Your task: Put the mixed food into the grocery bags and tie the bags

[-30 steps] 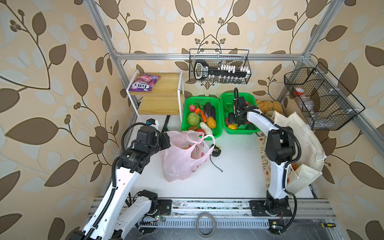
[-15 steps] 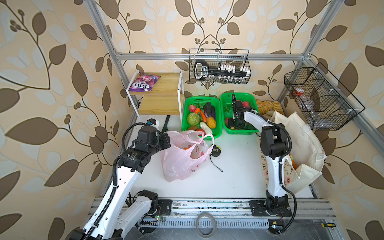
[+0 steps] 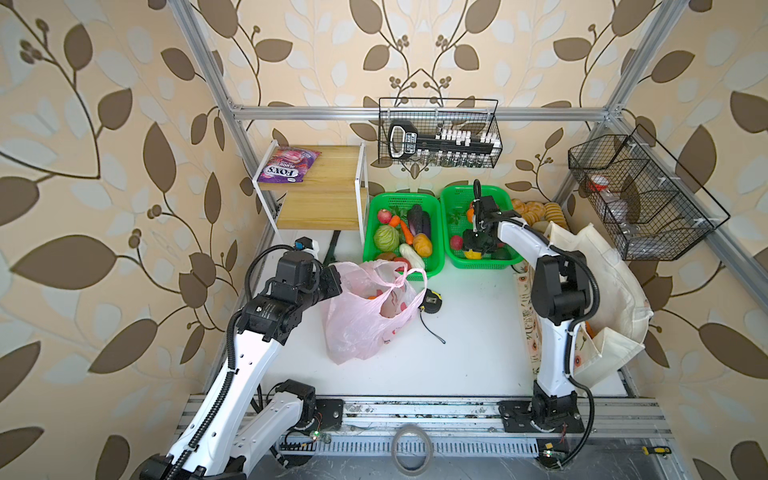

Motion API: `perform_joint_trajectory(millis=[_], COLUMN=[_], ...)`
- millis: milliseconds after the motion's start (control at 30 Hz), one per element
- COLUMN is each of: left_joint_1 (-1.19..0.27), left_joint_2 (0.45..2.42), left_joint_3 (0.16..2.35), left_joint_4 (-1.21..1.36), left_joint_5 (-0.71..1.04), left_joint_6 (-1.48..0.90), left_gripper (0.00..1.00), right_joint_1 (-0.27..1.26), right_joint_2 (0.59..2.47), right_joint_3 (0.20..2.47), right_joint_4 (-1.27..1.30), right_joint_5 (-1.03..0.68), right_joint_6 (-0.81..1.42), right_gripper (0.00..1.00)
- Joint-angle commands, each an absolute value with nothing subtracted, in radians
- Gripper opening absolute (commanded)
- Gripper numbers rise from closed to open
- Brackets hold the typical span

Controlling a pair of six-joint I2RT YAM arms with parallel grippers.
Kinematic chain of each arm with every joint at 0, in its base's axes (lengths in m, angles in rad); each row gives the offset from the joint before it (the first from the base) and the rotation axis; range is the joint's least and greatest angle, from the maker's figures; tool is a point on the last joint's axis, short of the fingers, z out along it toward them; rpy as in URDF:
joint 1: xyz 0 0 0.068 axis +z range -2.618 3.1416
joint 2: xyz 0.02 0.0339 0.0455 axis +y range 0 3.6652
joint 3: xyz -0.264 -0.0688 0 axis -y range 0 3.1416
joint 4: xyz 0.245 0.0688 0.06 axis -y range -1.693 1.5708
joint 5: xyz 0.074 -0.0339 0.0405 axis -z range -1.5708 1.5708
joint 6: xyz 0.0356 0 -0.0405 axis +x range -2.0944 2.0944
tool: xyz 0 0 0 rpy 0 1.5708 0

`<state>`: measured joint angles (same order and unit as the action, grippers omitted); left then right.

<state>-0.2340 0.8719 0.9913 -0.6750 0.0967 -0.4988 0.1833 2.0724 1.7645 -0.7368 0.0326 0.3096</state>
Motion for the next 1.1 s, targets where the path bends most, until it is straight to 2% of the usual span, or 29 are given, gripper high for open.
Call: perform_joint_trajectory(millis=[0,300,633,867,1067], left_joint_1=[-0.224,-0.224,-0.224,-0.224,-0.224], left_joint_2=[0.863,0.839,0.824,0.824,0.826], left_joint_3=[0.997,1.000,0.988,0.986,0.974], left_joint_4=[-0.641,-0.658,-0.657,-0.652,-0.634], left_joint_5=[0.102,0.119,0.142,0.149,0.170], left_joint_6=[-0.511,-0.521,-0.539,-0.549,-0.563], left_gripper=[0.00,0.00,0.00,0.00,0.00], right_joint_1=[0.195,0.267,0.463,0.596,0.682], right_joint_2=[1.936,1.670,1.350,1.211,1.173], right_joint_3=[1.708,1.496,1.212,1.020,0.966], right_joint_4=[-0.670,-0.573,-0.495,-0.453,-0.279], right_joint_5=[0.015,-0.141,-0.290,-0.371,-0.485], right_joint_6=[0.318,0.351,0.331,0.336,0.385], right_gripper=[0.49,0.49,0.48,0.47,0.45])
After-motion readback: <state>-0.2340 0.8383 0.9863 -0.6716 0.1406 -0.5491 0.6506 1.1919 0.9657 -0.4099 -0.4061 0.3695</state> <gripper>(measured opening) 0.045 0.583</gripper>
